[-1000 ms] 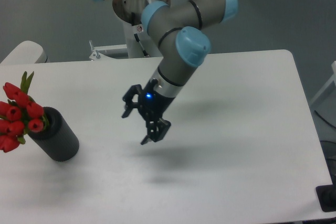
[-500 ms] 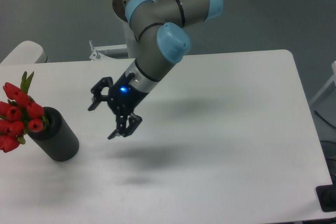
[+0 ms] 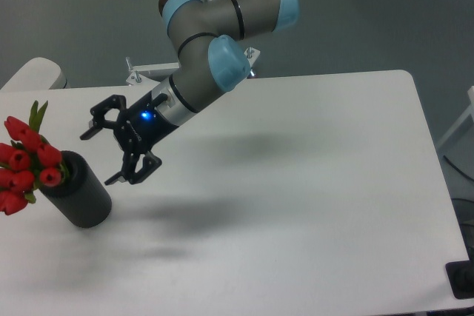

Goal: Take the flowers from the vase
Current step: 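Move the open gripper toward the red tulips in the black vase, then lower the open gripper around the tulip stems above the vase rim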

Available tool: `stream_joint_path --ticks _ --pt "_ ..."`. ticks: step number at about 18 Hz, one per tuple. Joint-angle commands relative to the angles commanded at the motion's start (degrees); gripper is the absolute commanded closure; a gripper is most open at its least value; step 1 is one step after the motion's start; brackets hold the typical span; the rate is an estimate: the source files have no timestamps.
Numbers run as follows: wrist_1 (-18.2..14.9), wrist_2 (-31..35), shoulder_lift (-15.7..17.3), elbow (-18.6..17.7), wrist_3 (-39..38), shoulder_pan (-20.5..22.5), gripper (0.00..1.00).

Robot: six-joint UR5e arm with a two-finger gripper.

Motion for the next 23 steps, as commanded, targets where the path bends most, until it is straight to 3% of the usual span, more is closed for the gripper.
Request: stream_joint_path --ticks 13,23 --pt "2.64 -4.48 -5.36 1.23 0.0 -6.59 0.0" --pt "3.78 -4.83 -7.47 2.72 -0.35 -8.17 0.0"
